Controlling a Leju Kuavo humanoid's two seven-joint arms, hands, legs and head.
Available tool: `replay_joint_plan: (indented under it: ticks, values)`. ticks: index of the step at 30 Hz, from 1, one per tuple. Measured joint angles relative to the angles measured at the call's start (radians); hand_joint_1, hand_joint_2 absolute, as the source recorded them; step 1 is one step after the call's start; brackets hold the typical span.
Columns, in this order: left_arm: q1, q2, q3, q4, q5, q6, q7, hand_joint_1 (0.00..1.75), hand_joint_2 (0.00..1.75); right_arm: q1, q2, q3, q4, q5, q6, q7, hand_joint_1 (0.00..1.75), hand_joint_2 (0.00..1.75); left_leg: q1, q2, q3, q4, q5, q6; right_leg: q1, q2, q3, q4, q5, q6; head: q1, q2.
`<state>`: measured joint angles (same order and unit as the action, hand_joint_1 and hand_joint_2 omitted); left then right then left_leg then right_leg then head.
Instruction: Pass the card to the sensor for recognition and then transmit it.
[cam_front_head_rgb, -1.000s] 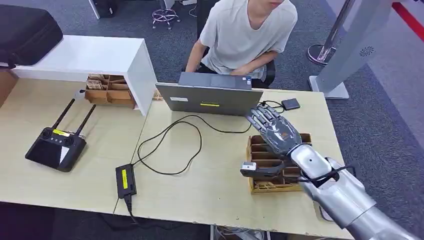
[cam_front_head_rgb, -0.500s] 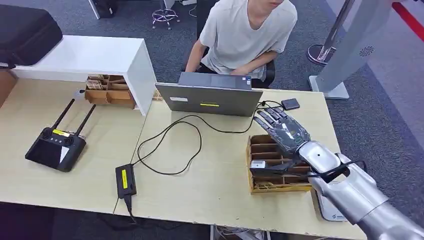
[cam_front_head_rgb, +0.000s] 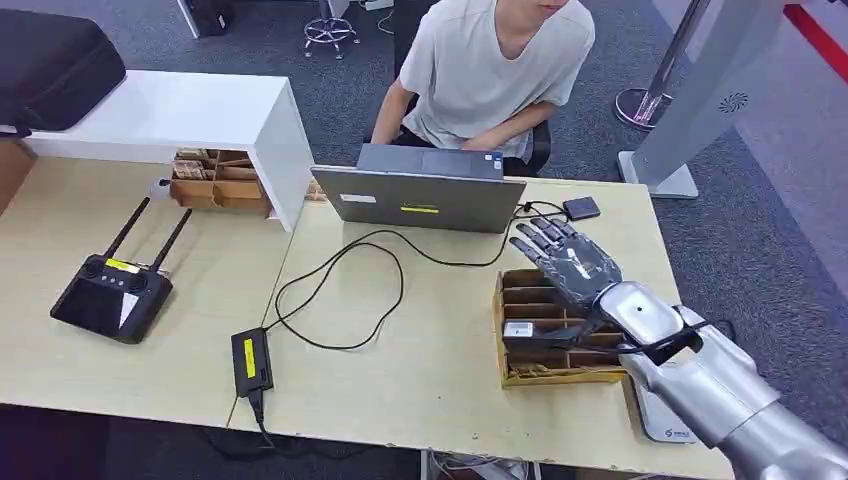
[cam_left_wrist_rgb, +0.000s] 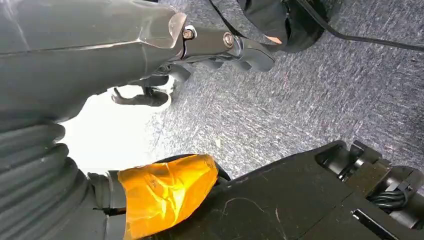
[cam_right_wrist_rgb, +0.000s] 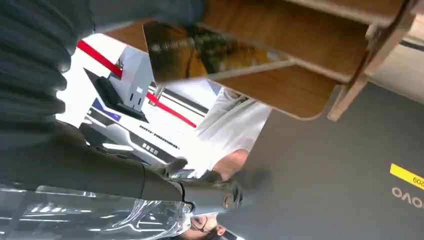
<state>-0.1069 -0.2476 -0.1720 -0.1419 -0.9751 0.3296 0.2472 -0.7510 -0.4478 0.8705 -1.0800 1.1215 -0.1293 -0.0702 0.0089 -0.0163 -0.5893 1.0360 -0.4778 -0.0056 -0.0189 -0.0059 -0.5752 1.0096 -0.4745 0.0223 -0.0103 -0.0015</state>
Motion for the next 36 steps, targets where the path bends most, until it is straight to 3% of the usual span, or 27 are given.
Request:
replay_joint_plan:
  ticks: [36]
  values:
    - [0.003,-0.003,0.05,0.0,0.036,0.01,0.002,0.0,1.75,0.002,-0.031,0.005,-0.002,-0.011,-0.028,0.013,1.75,1.75,0.0,0.0,0.0,0.0,0.0,0.0,0.0,0.0,0.0,0.0,0.0,0.0,0.0,0.0]
